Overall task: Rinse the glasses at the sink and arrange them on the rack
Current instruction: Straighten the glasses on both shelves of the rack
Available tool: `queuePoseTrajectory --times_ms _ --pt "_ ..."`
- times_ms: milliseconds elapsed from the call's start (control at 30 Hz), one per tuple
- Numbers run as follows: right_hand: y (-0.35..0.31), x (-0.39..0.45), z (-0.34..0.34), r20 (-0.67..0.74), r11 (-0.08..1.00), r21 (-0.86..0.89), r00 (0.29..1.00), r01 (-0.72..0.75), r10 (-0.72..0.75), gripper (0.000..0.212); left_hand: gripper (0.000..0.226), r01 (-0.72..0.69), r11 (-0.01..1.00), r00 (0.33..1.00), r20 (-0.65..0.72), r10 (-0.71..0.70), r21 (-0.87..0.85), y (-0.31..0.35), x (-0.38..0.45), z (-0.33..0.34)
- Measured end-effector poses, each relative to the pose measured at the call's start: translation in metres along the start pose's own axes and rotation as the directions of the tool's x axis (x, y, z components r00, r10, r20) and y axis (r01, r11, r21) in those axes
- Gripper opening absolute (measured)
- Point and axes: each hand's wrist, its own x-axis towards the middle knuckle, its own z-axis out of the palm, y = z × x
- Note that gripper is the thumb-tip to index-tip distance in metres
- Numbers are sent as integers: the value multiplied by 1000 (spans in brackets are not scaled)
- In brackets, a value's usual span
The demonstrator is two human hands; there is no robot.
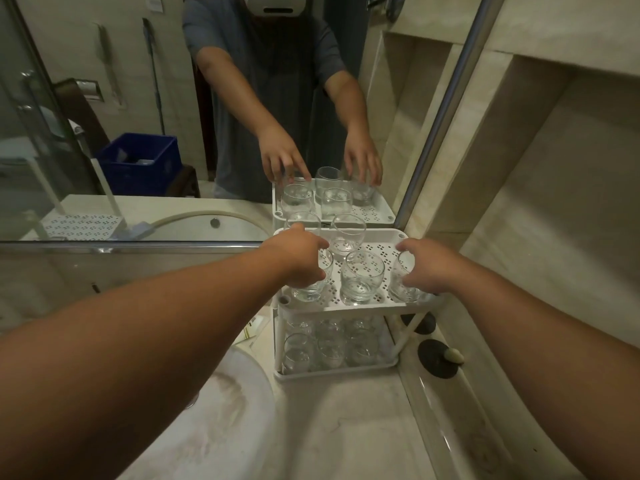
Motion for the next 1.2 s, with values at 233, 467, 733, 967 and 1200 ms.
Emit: queuePoseTrajectory --times_ms 233,467,733,967,1200 --pt "-5 6 -21 144 999 -41 989 34 -28 66 66 7 1000 1000 -22 -8 -26 0 -2 3" --pt "-42 39 -22 -129 963 32 957 268 -261 71 67 5 1000 1000 -26 -6 -20 1 -5 1" --pt "-84 83 -14 10 913 -140 923 383 -385 70 70 23 999 998 -57 -25 -31 6 -3 3" --pt "-62 94 -17 -7 926 -203 945 319 -328 59 68 -3 999 998 -55 2 -35 8 9 2" --pt "-24 95 -17 -64 954 -194 967 229 -245 61 68 -39 999 999 -36 39 4 7 16 0"
